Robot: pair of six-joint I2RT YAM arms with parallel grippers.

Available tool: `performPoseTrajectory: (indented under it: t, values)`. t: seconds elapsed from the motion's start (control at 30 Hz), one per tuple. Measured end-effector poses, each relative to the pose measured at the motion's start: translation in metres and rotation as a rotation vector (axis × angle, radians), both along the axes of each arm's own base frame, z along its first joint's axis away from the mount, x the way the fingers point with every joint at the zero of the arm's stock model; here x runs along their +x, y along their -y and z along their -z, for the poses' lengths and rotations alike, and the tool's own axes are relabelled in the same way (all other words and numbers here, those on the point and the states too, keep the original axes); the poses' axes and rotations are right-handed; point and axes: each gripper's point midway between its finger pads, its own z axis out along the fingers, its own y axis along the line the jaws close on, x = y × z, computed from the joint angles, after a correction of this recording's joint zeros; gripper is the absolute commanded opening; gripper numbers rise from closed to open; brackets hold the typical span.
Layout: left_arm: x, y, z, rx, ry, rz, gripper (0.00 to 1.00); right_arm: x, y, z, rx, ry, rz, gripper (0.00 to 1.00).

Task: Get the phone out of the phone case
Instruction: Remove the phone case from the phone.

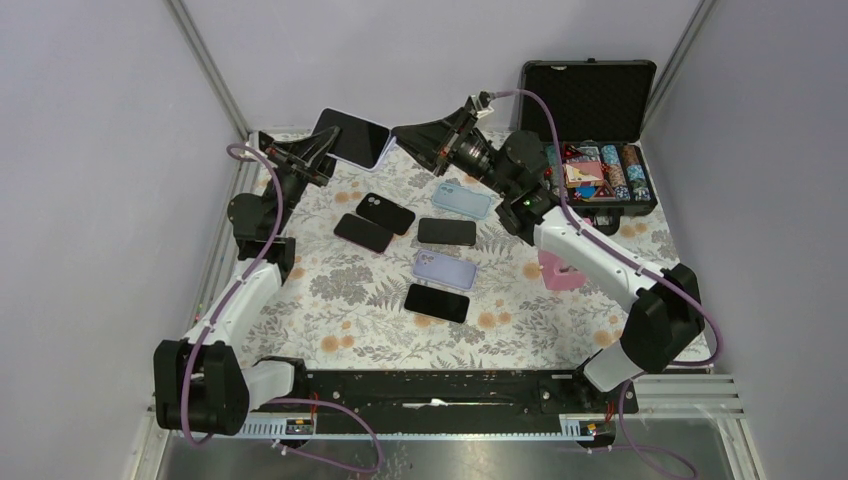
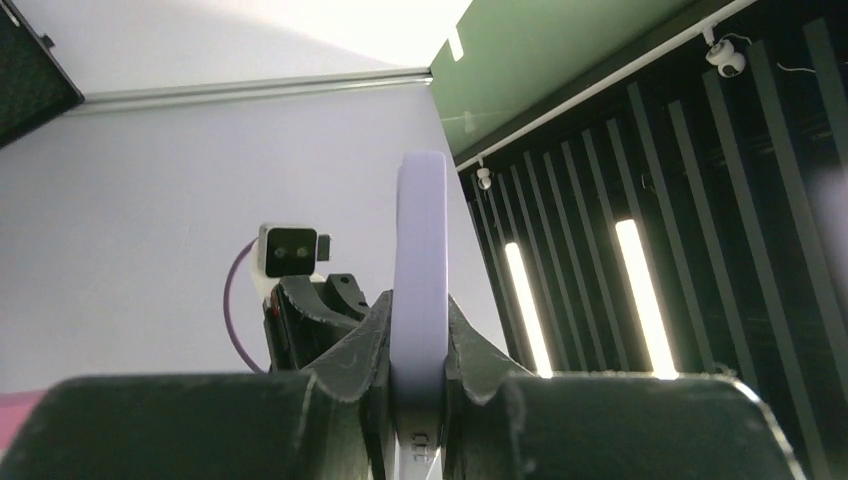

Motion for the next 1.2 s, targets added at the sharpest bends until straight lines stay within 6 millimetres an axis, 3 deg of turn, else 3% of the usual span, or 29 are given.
performPoseTrajectory:
  t: [0.33, 0.6, 0.7, 0.8, 0.9, 1.07, 1.2]
  values:
    - [0.016, -0.010, 0.004, -0.015, 0.002, -0.102, 0.00, -0.001, -0.010, 0.022, -0.100, -0.026, -0.036, 0.00]
    - [0.026, -0.021, 0.035, -0.034, -0.129, -0.186, 0.00, 0.004, -0.020, 0.055, -0.177, -0.066, -0.053, 0.00]
    - [0.026, -0.024, 0.042, -0.028, -0.171, -0.209, 0.00, 0.006, -0.022, 0.065, -0.215, -0.063, -0.057, 0.07]
    - [0.029, -0.026, 0.046, -0.029, -0.192, -0.223, 0.00, 0.008, -0.026, 0.064, -0.251, -0.031, -0.059, 0.20]
    - [0.032, -0.028, 0.049, -0.030, -0.216, -0.235, 0.00, 0.009, -0.030, 0.065, -0.287, -0.001, -0.073, 0.25]
    - [0.033, -0.024, 0.052, 0.011, -0.235, -0.235, 0.00, 0.001, -0.040, 0.069, -0.318, 0.037, -0.138, 0.27]
    - [0.029, -0.021, 0.046, 0.072, -0.195, -0.244, 0.00, -0.009, -0.050, 0.072, -0.334, 0.057, -0.204, 0.21]
